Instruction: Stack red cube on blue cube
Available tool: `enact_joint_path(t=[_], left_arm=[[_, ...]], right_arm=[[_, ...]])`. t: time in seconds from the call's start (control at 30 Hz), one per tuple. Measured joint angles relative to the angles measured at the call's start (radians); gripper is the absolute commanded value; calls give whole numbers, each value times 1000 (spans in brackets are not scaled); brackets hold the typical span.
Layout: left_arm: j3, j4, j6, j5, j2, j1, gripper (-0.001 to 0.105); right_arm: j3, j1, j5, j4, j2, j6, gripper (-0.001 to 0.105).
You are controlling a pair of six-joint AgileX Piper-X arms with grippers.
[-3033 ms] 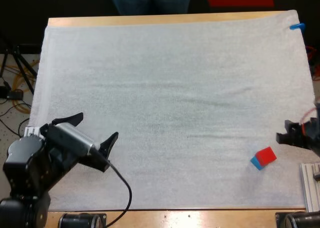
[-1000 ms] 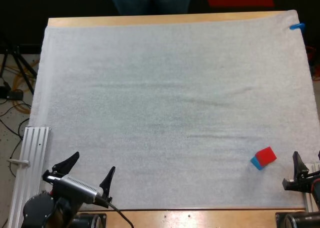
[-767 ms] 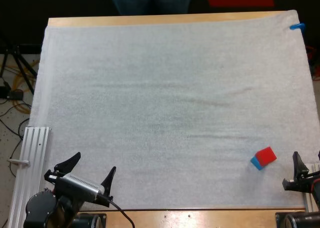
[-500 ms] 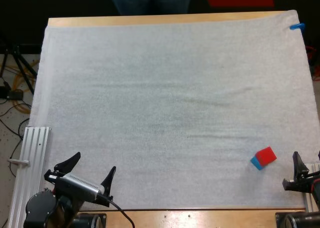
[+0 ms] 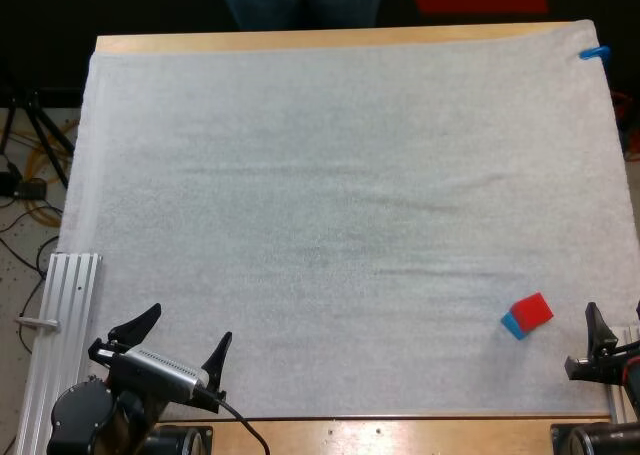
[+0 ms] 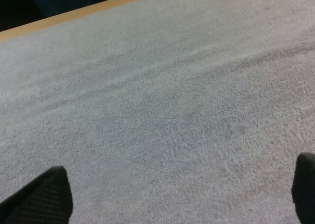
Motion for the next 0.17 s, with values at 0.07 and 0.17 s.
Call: enact_joint_path(t=[0.07, 0.17], left_arm=[[0, 0, 0, 0, 0, 0, 87], [0, 0, 0, 0, 0, 0, 87]], right_arm=[[0, 0, 0, 0, 0, 0, 58], [0, 0, 0, 0, 0, 0, 58]])
